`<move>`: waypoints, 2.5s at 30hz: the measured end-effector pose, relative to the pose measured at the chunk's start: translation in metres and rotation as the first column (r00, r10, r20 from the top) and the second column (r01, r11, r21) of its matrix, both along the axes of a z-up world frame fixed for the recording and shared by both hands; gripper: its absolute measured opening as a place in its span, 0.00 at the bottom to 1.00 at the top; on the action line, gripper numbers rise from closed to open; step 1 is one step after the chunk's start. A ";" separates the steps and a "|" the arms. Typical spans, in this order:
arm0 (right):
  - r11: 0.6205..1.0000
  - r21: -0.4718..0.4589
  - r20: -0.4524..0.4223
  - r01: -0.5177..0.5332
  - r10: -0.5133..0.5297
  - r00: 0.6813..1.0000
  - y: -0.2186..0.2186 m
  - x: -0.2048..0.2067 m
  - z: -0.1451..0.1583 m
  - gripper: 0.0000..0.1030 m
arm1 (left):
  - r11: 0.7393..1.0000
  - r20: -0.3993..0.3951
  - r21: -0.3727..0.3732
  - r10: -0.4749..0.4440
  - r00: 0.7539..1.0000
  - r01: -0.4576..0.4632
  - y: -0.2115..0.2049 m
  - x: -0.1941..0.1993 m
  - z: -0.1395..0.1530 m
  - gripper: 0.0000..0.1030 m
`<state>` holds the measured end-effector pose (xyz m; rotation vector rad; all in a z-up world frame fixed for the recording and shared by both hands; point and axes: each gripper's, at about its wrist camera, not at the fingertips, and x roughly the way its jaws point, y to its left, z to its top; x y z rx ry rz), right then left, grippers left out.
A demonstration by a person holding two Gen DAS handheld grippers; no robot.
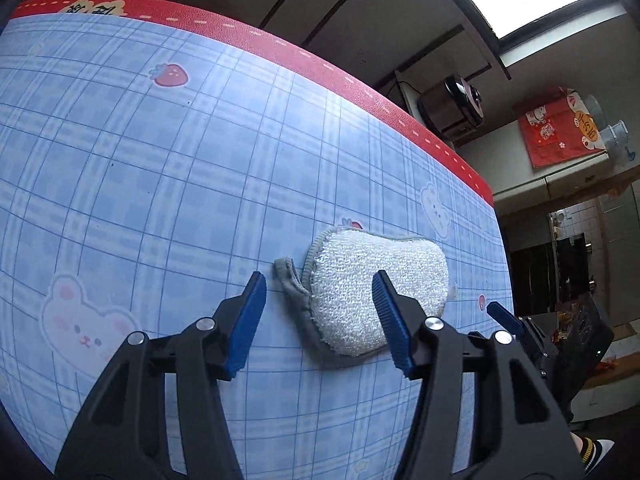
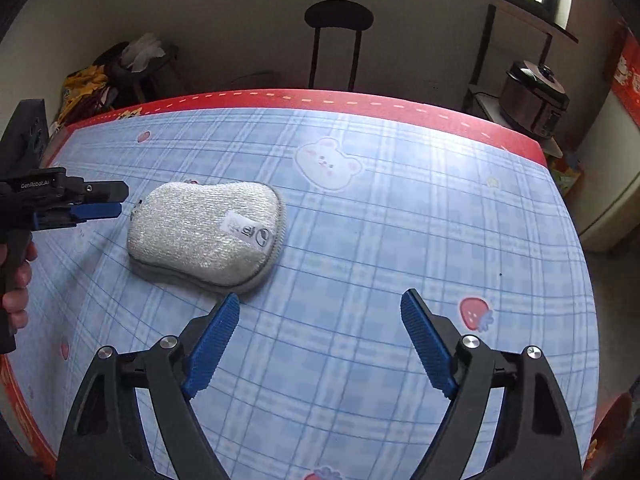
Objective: Collect trash
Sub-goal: 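Return to the table and grasp the grey-white sponge with the left gripper, then carry the sponge over the bin and open the left gripper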
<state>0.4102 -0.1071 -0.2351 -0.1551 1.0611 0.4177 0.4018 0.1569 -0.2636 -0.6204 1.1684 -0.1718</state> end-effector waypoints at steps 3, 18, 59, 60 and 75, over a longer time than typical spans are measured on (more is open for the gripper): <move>0.999 -0.016 -0.009 -0.040 0.040 0.999 0.020 0.013 -0.005 0.77 | 0.999 -0.008 -0.037 -0.004 1.000 0.004 -0.006 0.004 -0.008 0.54; 0.995 0.087 -0.103 -0.050 0.059 0.993 0.033 0.018 -0.019 0.55 | 0.994 -0.018 -0.055 -0.095 0.995 0.094 -0.037 0.013 -0.010 0.49; 0.776 0.241 0.067 0.583 -0.613 0.788 -0.437 -0.230 0.067 0.55 | 0.688 0.140 -0.003 -0.719 0.681 0.726 -0.536 -0.074 0.098 0.48; 0.764 0.240 0.070 0.599 -0.629 0.775 -0.449 -0.236 0.067 0.55 | 0.678 0.147 -0.009 -0.726 0.671 0.735 -0.552 -0.075 0.099 0.48; 0.651 0.126 0.133 0.748 -0.759 0.638 -0.503 -0.260 0.086 0.95 | 0.688 0.257 0.253 -0.726 0.638 0.680 -0.571 -0.088 0.158 0.94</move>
